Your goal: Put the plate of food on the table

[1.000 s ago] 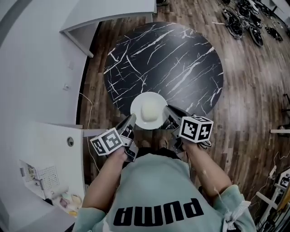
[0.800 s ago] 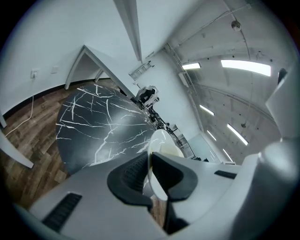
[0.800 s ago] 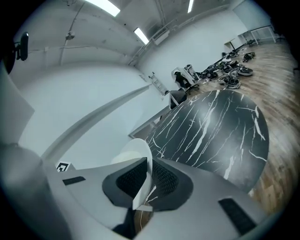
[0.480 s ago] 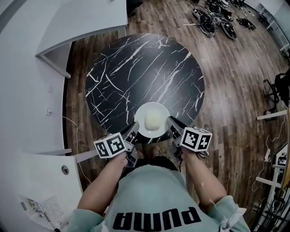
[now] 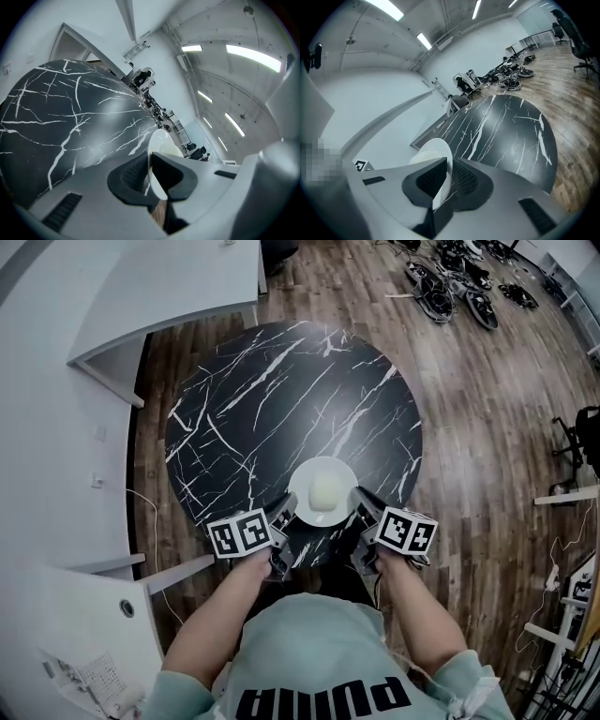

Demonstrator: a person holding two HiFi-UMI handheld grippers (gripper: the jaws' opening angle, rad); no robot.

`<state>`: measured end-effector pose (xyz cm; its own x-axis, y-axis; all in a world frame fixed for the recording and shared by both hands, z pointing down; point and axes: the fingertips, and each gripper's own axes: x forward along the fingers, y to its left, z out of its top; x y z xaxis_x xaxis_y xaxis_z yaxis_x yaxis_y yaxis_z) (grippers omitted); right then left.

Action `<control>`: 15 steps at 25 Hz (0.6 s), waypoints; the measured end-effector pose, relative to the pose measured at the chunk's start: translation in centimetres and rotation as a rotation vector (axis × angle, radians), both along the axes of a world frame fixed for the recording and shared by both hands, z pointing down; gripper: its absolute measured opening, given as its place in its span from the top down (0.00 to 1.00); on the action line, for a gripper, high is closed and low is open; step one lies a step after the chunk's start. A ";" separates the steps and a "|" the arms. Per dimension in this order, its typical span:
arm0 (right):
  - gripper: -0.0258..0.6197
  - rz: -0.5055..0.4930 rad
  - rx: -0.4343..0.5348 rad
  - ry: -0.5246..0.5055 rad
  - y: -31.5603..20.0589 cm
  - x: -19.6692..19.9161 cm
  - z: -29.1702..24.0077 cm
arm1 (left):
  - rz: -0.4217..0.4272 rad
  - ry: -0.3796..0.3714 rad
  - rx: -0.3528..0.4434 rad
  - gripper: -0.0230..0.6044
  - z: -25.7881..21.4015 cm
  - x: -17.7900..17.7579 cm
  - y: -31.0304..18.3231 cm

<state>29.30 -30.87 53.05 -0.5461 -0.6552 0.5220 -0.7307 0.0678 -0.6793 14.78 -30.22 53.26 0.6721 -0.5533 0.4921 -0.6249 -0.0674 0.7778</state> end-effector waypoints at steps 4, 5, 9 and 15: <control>0.90 -0.023 -0.036 0.009 -2.8 2.4 2.6 | -0.030 -0.020 -0.041 0.91 2.5 2.2 -2.4; 0.90 -0.029 -0.045 0.008 -3.4 2.8 3.1 | -0.034 -0.029 -0.051 0.91 3.2 2.7 -3.0; 0.90 -0.063 -0.077 0.010 -5.7 4.2 5.4 | -0.063 -0.048 -0.087 0.91 5.6 4.2 -4.8; 0.90 -0.100 -0.120 0.021 -8.3 5.4 8.6 | -0.110 -0.060 -0.131 0.91 8.6 5.5 -6.6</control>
